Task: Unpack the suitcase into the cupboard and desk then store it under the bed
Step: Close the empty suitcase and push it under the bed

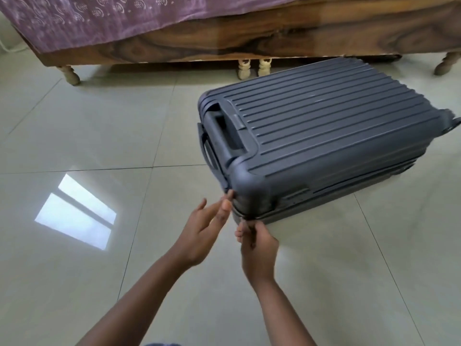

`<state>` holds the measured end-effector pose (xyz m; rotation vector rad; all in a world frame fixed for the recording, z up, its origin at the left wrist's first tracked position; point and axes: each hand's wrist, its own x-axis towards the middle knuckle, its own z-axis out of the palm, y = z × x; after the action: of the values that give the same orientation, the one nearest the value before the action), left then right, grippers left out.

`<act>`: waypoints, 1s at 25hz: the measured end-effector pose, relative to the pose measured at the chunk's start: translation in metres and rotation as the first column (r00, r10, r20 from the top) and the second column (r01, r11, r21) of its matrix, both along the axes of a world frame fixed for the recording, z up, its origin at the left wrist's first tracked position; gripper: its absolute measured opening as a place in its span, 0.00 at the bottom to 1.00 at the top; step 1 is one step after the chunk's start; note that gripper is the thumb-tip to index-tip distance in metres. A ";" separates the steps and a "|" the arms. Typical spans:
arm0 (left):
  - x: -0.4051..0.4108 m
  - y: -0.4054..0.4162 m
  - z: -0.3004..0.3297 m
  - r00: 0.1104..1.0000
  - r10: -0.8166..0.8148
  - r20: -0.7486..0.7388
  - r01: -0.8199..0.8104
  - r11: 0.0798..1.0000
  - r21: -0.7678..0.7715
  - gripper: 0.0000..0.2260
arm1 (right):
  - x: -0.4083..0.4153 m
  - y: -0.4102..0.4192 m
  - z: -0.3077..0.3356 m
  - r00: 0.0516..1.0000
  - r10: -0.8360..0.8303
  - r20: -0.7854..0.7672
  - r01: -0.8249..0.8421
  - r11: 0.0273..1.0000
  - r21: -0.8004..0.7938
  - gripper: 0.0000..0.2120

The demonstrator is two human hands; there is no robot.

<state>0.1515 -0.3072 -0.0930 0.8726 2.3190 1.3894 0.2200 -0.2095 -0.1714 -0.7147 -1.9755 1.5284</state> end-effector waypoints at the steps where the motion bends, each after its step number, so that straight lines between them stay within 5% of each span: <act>1: -0.009 0.003 0.000 0.985 0.019 -0.171 -0.023 0.999 -0.024 0.26 | 0.007 0.010 -0.003 0.998 -0.060 0.012 0.060 0.998 -0.024 0.11; 4: -0.060 0.017 0.002 0.745 -0.007 -0.667 -0.183 0.959 -0.215 0.20 | 0.024 0.033 -0.005 0.966 -0.258 0.009 0.256 0.963 0.088 0.05; 7: -0.096 0.035 0.002 0.587 -0.480 -0.652 -0.048 0.784 -0.619 0.24 | 0.032 0.059 -0.007 0.922 -0.386 0.020 0.379 0.914 0.143 0.02; 11: -0.111 0.063 0.000 0.380 -0.566 -0.732 -0.056 0.775 -0.629 0.28 | 0.039 0.079 0.002 0.947 -0.302 0.114 0.294 0.952 0.082 0.01; 17: -0.109 0.069 0.019 0.401 -0.718 -0.569 0.110 0.654 -0.748 0.16 | 0.055 0.095 0.011 0.974 -0.121 0.191 0.129 0.991 -0.031 0.02; 20: -0.079 0.034 0.022 0.300 -0.664 -0.685 0.145 0.741 -0.656 0.10 | 0.074 0.092 0.009 0.984 0.001 0.178 0.021 0.992 -0.123 0.04; 25: -0.007 -0.018 0.004 0.482 -0.534 -0.695 -0.002 0.792 -0.610 0.16 | 0.081 0.123 0.023 0.958 0.225 0.177 -0.163 0.936 -0.312 0.04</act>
<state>0.1448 -0.3250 -0.0892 1.9219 2.7438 -0.0045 0.3012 -0.0862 -0.1484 -0.8513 -2.0426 1.9683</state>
